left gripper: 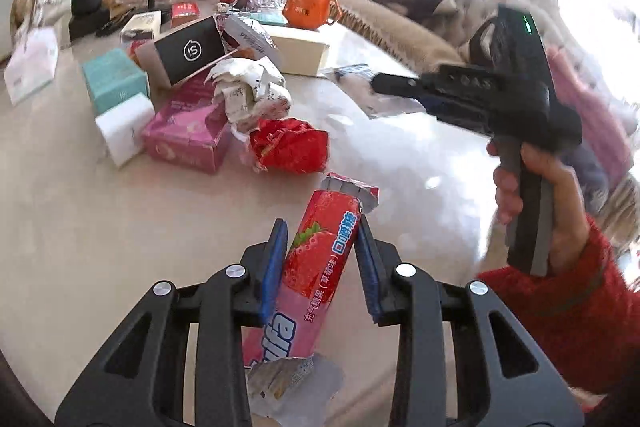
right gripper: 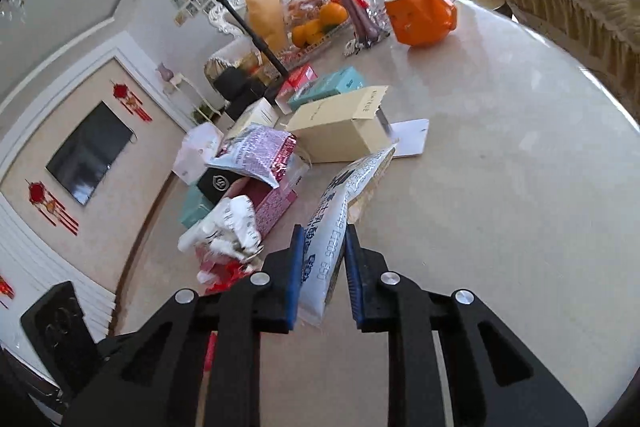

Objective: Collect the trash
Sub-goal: 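Grasp the pink candy wrapper with the left tool while the right tool grasps the white packet, then carry both items to the wastebasket and open both tools to drop them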

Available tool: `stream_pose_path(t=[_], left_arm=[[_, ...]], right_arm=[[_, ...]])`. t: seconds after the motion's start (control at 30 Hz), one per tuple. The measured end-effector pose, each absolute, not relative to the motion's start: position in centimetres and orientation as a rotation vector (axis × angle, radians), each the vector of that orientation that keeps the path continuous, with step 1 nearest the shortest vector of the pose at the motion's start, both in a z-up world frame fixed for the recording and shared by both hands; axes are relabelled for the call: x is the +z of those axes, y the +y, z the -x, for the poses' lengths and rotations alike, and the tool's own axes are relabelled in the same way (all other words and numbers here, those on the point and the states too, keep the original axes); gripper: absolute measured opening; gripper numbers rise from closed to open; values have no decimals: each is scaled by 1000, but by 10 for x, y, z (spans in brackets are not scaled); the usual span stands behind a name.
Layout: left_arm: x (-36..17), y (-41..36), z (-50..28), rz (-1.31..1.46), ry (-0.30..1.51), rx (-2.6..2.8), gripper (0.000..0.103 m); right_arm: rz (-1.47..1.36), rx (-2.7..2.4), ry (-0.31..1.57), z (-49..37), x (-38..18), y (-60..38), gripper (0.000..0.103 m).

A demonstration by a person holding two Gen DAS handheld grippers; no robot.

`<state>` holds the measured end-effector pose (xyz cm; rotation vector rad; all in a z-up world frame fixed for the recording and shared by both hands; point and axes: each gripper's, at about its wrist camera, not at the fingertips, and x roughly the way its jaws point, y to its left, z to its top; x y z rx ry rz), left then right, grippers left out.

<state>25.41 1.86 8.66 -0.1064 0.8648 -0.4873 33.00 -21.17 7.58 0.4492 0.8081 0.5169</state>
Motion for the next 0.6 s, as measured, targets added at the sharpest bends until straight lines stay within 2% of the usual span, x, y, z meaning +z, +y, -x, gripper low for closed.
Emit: stream_pose_path(t=[0.2,0.37,0.47,0.6], left_arm=[[106,25,-212,241,783,-525,34],[116,0,-118,170,732,-546,34],[93,-13,-78,179,766,-543,34],[37,-29,-59,193,865,-505,34]], right_arm=[[-484,618,716,-265,100,-227,19],[-431,714,677,-165,107,-234,19],[-431,727,727,-125,91,-234,19],[-377,680,862,-89,41,-227,19]])
